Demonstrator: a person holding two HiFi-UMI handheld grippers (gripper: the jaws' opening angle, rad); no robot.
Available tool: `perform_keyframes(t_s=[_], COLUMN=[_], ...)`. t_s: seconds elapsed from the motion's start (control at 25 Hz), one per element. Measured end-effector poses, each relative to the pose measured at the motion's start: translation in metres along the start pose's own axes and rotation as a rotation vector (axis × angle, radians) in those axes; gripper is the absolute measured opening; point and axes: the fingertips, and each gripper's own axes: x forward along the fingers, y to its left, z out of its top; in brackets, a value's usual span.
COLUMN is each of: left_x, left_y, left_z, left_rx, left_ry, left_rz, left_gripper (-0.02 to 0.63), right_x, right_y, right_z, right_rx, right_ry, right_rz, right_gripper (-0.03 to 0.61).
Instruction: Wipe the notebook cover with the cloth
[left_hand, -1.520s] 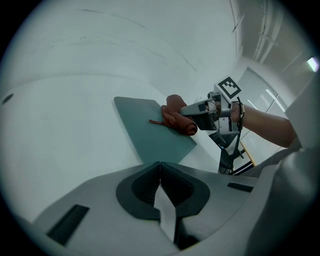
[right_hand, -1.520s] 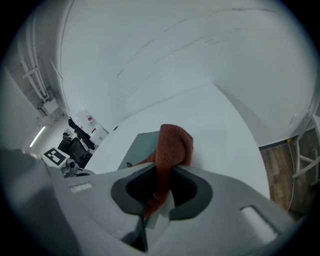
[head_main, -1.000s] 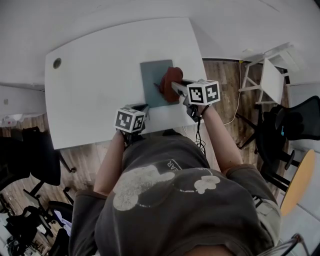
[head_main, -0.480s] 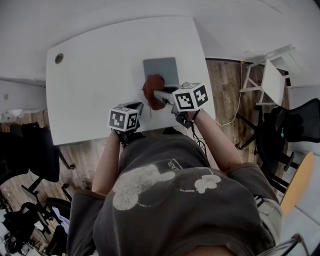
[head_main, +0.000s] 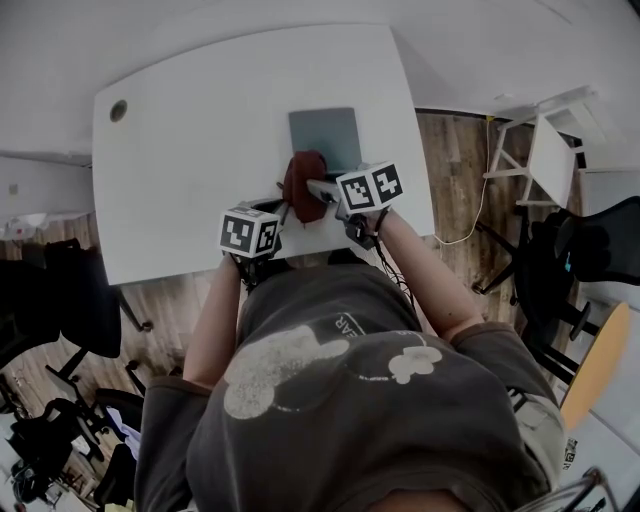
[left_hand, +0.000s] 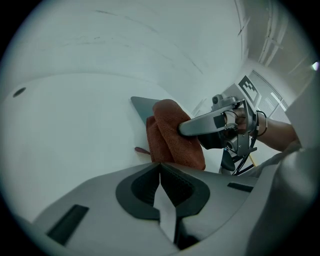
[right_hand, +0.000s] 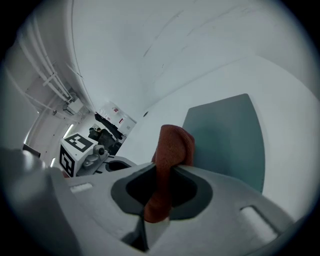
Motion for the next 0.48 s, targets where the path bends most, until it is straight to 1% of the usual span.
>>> perform_keyframes(t_s=[0.2, 0.36, 0.48], left_x=[0.002, 0.006, 0.013], left_y=[-0.005, -0.010, -0.017], left_z=[0.006, 0.009, 0.007], left_rx=[-0.001, 0.011, 0.004], left_ry=[-0.007, -0.004, 0.004], left_rz=[-0.006, -0.011, -0.043], left_gripper=[-0.002, -0.002, -0.002], right_x=[-0.012, -0.026, -0.039], right_y=[-0.014, -0.029, -0.042], right_z=[0.001, 0.002, 0.002], right_rx=[-0.012, -0.002, 0.014], right_ry=[-0.012, -0.033, -0.054], right_rz=[-0.025, -0.049, -0.075], right_gripper=[0.061, 0.061, 0.061])
